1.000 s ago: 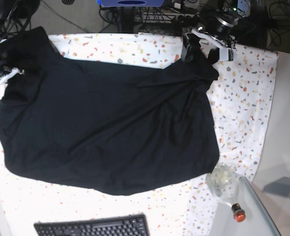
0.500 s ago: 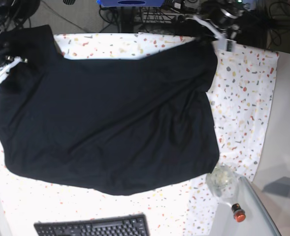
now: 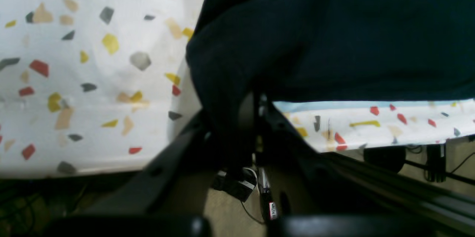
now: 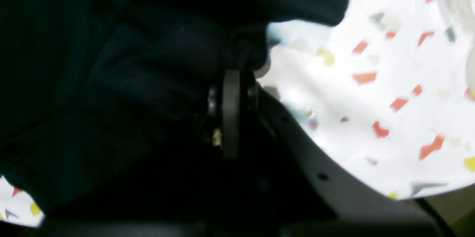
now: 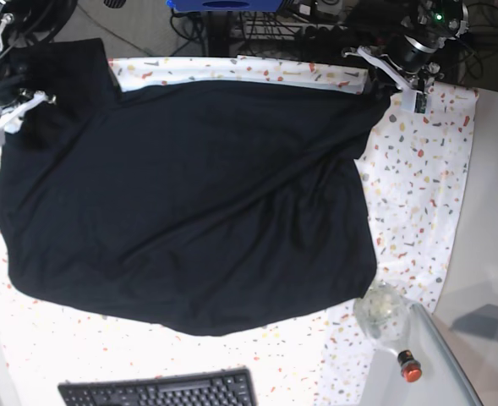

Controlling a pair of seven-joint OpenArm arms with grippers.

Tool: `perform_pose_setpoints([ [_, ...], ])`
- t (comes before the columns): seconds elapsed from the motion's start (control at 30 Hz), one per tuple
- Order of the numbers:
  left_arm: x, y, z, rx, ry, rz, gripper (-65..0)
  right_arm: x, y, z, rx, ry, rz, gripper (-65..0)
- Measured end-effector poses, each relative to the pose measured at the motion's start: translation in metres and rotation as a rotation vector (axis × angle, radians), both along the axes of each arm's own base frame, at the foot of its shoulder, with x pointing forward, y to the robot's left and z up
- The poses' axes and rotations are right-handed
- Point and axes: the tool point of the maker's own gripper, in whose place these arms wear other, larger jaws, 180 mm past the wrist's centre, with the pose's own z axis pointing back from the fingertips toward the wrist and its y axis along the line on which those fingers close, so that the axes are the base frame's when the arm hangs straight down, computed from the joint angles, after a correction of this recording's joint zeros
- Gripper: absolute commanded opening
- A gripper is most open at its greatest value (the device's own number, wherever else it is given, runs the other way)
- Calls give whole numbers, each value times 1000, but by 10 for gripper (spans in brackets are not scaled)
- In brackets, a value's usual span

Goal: Layout the t-shirt on the table in an organized manner, then fold the t-shirt properly
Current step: 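Lift the shirt with both grippers and shake it out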

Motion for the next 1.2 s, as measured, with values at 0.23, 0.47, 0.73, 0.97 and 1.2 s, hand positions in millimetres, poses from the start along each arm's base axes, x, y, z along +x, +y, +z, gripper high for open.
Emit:
perform_pose_setpoints([
  [0.23,2,-1,5,8,-8,-10,-650,0,-1,18,-23,-36,-45,-650],
  [0.47,35,-3,8,77,35,-105,-650,31,-22,53,-100,-87,-25,-650],
  [0.73,171,-32,44,273,-59,-291,-650,162,-58,82,-96,-180,12,-650],
  [0.97,305,-54,77,442,-83,-412,-650,279,-57,123,-101,-292,139,-650],
  [1.2,423,-86,190,395,-267,-385,-650,354,-96,246,-238,-496,154,-650],
])
